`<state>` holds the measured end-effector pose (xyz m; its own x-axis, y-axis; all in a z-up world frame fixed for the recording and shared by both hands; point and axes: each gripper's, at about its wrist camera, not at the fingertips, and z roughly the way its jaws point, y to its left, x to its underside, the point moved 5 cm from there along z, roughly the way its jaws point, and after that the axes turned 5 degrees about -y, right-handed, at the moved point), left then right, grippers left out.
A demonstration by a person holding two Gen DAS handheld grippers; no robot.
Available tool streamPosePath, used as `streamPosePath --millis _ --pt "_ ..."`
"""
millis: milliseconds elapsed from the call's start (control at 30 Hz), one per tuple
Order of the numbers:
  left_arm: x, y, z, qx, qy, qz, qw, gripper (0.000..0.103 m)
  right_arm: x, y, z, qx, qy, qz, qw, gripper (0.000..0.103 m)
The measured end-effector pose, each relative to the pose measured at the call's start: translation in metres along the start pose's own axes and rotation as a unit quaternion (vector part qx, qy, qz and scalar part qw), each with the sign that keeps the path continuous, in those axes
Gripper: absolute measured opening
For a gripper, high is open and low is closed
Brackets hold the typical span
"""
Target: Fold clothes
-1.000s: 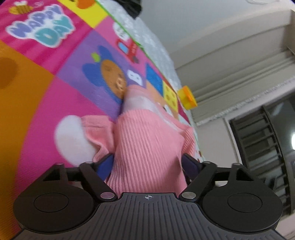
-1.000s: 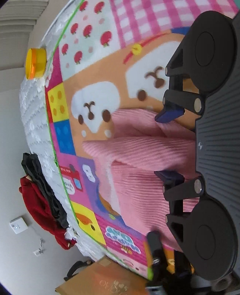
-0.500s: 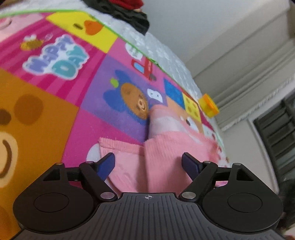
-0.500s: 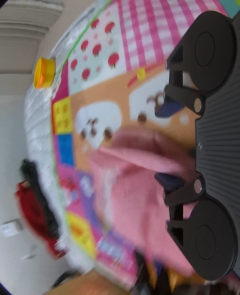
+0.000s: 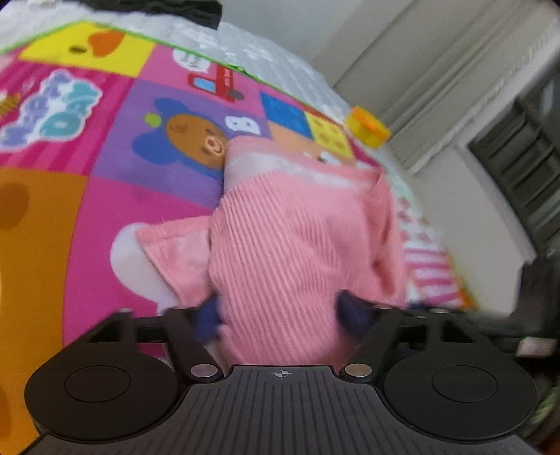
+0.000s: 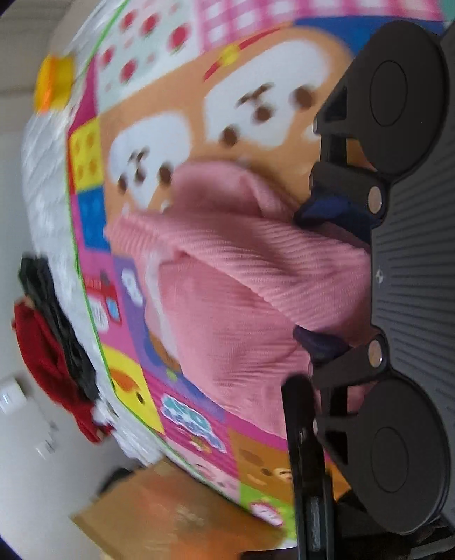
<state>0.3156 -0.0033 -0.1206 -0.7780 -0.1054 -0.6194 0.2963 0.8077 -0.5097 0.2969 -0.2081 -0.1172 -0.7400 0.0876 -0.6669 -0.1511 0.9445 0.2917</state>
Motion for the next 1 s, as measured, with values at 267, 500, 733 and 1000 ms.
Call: streamPosePath --millis 267,500,733,1000 --pt "-0.041 0.071 -0.043 -0.098 -0.168 -0.112 0.9747 0.081 -0.064 0.036 0.082 -0.021 -0.076 -0.049 0.996 0.061" --pt "-0.037 0.057 -0.027 -0.101 -0.143 -0.06 0.9827 0.089 -0.084 0.035 0.106 -0.015 -0.089 -0.063 0.994 0.083" --pt "-0.014 0.022 -0.008 -0.13 -0.124 0.031 0.9833 0.101 -0.043 -0.002 0.048 0.013 -0.085 -0.081 0.993 0.103" --pt "0.026 0.001 -0.001 -0.273 -0.111 0.108 0.9495 0.103 0.028 -0.025 -0.004 0.099 -0.04 -0.148 0.983 0.103"
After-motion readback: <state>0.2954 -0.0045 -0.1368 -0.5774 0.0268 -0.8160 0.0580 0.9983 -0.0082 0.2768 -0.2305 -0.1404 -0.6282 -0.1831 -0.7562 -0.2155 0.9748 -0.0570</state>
